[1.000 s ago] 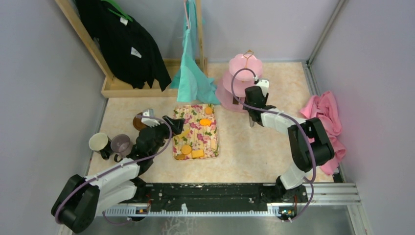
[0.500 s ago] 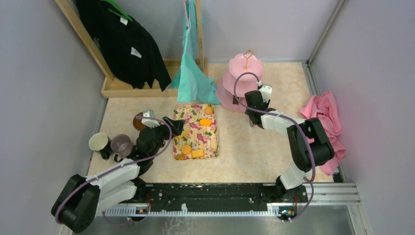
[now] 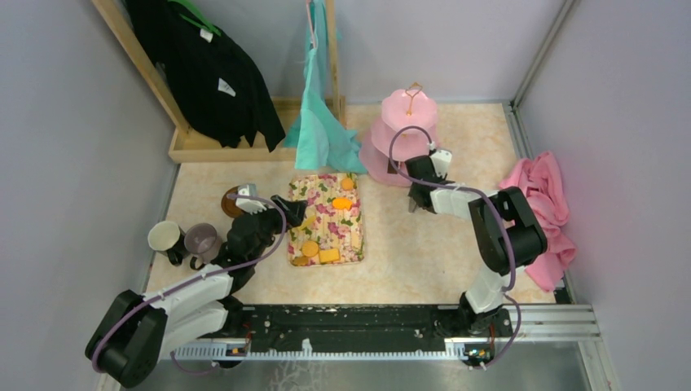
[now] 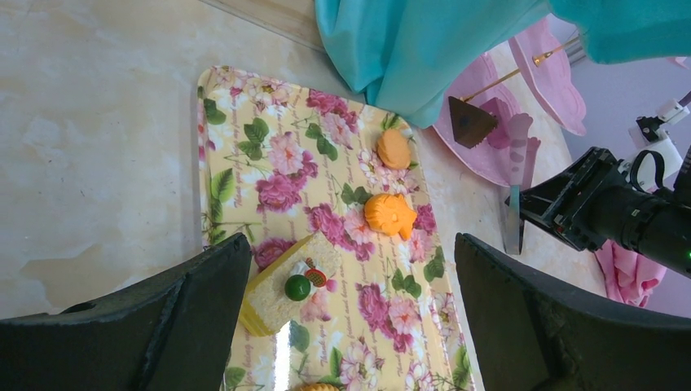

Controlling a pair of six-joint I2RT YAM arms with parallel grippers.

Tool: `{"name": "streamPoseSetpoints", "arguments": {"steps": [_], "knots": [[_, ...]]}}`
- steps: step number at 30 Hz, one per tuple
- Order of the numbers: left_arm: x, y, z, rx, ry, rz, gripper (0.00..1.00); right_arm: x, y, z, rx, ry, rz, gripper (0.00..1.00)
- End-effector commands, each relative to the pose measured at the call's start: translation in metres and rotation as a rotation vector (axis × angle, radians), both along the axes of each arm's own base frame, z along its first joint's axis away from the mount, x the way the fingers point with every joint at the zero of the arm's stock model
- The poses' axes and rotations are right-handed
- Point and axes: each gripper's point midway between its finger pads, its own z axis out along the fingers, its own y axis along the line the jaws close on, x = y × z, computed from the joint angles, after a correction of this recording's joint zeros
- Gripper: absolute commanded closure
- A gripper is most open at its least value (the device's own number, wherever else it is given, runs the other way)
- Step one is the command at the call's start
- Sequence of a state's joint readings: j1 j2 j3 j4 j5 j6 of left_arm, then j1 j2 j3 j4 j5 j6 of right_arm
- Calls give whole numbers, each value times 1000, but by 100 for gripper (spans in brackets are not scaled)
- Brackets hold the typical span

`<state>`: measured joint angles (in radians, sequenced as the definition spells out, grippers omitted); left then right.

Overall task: Serve the afternoon tea
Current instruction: Adjust the clamp at the center of the board.

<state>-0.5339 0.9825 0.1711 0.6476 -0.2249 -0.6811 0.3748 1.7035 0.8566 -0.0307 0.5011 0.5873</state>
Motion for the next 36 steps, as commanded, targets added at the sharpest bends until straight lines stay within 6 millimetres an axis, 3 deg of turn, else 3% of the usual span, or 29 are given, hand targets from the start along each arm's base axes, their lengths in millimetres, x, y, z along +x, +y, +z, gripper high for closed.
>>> {"name": "streamPoseSetpoints", "arguments": {"steps": [1,10,13,24,36], "knots": [[0,1,-2,-6,-2,5,1,3,-2,0,30,-15,-26,64],[-1,-1,-2,-13,4,-7,1,-2,-5,6,35,-37,-26,90],[-2,-3,-2,-20,7,-16,1,0,-4,20,45,-75,-17,93],[-4,-3,3,-25,-1,-19,1,-3,-2,34,60,-113,17,100],[-4,-3,11,-14,7,-24,1,-32,7,50,56,-138,90,100]]}}
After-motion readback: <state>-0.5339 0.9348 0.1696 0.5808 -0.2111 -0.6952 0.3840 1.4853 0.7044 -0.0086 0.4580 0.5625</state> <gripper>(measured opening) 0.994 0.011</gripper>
